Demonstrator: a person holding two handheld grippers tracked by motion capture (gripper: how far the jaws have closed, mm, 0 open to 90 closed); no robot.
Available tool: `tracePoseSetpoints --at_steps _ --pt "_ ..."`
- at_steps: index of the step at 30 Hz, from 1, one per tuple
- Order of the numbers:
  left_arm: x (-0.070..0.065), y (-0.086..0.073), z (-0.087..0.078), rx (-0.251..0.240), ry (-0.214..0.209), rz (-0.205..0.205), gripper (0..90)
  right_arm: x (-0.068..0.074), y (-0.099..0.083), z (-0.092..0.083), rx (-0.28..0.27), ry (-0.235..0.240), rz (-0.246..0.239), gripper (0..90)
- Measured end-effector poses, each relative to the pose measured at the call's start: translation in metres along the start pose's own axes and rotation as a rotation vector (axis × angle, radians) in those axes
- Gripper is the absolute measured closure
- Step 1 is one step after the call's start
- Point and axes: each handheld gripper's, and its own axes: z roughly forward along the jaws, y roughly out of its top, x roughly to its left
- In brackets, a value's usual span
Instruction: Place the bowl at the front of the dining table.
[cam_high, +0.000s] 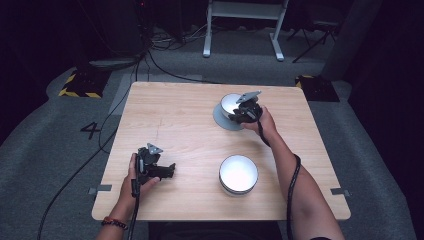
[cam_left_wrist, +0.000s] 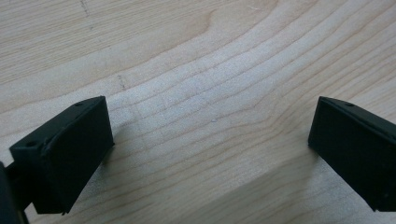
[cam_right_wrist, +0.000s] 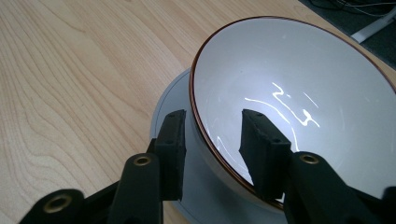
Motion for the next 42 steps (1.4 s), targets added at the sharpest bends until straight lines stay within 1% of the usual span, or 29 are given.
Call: tracePoseSetpoints --at_steps 2,3,4,10,13,14,18,22,25,26,27,30,31,32,33,34,36,37,38,40,41,42 --pt "0.0 0.0 0.0 0.001 0.0 0.0 0.0 0.0 -0.001 -0.001 -0.007 0.001 0.003 59.5" --pt "0.0 0.0 0.0 0.001 0.001 0.001 0.0 0.001 -0.002 -0.003 -0.009 -0.008 0.005 57.7" --pt "0.0 0.0 0.0 0.001 -0.001 0.0 0.0 0.001 -0.002 -0.004 0.001 -0.017 -0.007 56.9" --pt "0.0 0.0 0.0 0.001 0.001 0.0 0.0 0.0 -0.003 -0.01 0.007 -0.036 -0.002 54.0" --pt "0.0 0.0 0.0 0.002 -0.001 0.0 0.0 -0.001 -0.004 -0.012 -0.005 -0.034 0.004 53.1" --pt "0.0 0.0 0.0 0.002 -0.001 0.0 0.0 -0.002 -0.004 -0.013 0.003 -0.04 -0.007 52.2" --pt "0.0 0.0 0.0 -0.001 -0.004 -0.002 0.0 -0.001 -0.004 -0.014 -0.001 -0.042 -0.007 49.4" --pt "0.0 0.0 0.0 0.004 -0.007 -0.004 0.0 0.001 -0.004 -0.017 -0.009 -0.043 -0.008 44.1" --pt "0.0 0.0 0.0 0.001 0.0 0.0 0.0 0.002 -0.003 -0.017 -0.003 -0.04 -0.009 41.9" --pt "0.0 0.0 0.0 0.002 -0.003 -0.001 0.0 0.005 -0.003 -0.018 0.002 -0.047 -0.004 37.7" --pt "0.0 0.0 0.0 -0.001 -0.004 -0.002 0.0 0.004 -0.004 -0.018 0.0 -0.055 -0.015 36.6" --pt "0.0 0.0 0.0 -0.001 -0.002 -0.001 0.0 0.006 -0.005 -0.018 -0.001 -0.054 -0.026 33.7" --pt "0.0 0.0 0.0 0.004 -0.005 -0.002 0.0 0.007 -0.005 -0.018 0.0 -0.053 -0.02 33.1" --pt "0.0 0.0 0.0 0.003 -0.007 -0.004 0.0 0.008 -0.005 -0.019 0.015 -0.06 -0.026 32.8" --pt "0.0 0.0 0.0 0.003 -0.007 -0.004 0.0 0.01 -0.005 -0.019 0.011 -0.059 -0.009 32.8" --pt "0.0 0.0 0.0 0.002 -0.002 -0.001 0.0 0.008 -0.006 -0.019 0.01 -0.056 -0.035 32.8" --pt "0.0 0.0 0.0 0.002 -0.003 -0.001 0.0 0.009 -0.006 -0.021 0.003 -0.059 -0.034 31.8" --pt "0.0 0.0 0.0 0.003 -0.003 -0.001 0.0 0.01 -0.006 -0.021 -0.001 -0.055 -0.016 31.6" --pt "0.0 0.0 0.0 0.0 -0.004 -0.001 0.0 0.01 -0.006 -0.022 -0.001 -0.052 -0.028 30.9" --pt "0.0 0.0 0.0 0.003 -0.003 -0.001 0.0 0.011 -0.006 -0.024 0.004 -0.061 -0.025 29.7" --pt "0.0 0.0 0.0 -0.002 -0.004 -0.002 0.0 0.01 -0.006 -0.025 0.003 -0.062 -0.044 29.1" --pt "0.0 0.0 0.0 0.002 -0.003 -0.001 0.0 0.011 -0.007 -0.025 0.002 -0.068 -0.044 28.7"
